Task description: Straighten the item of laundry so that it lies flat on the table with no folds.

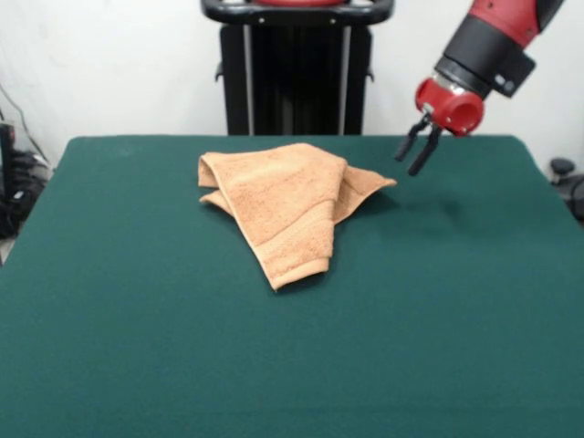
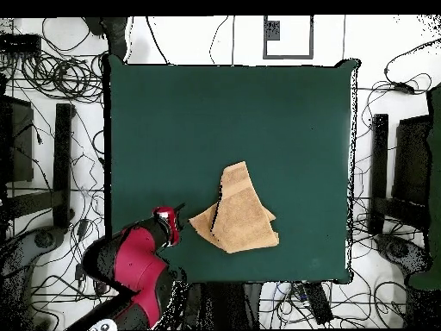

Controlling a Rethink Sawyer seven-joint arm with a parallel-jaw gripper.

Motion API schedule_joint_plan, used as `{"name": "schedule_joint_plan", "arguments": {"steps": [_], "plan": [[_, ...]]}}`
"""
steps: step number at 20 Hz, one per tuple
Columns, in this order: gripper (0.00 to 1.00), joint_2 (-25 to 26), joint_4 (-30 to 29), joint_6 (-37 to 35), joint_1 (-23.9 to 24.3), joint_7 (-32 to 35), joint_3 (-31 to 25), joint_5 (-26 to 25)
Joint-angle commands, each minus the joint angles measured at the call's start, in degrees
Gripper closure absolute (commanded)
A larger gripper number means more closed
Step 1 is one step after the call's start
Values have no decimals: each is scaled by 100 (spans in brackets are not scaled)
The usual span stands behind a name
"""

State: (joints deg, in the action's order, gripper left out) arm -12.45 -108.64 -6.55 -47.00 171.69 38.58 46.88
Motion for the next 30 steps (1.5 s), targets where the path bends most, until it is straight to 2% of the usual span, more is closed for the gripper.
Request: {"name": "schedule_joint_plan", "arguments": {"steps": [1,6,11,14,18,22,24,26,30], "plan": [[0,208,6,421,205,805,-1406,-70],[0,429,67,909,348,745,-1542,-204],[0,459,138,785,318,262,-1336,-559],[0,394,163,615,312,202,-1250,-701],[0,62,59,352,484,-70,-1263,-1152],[0,-561,-74,-124,804,-739,-1212,-2025],[0,-853,-93,-230,1096,-911,-1407,-2436],[0,-856,6,-209,1290,-826,-1626,-2686],[0,-576,322,-223,1128,-297,-1614,-2790]]}}
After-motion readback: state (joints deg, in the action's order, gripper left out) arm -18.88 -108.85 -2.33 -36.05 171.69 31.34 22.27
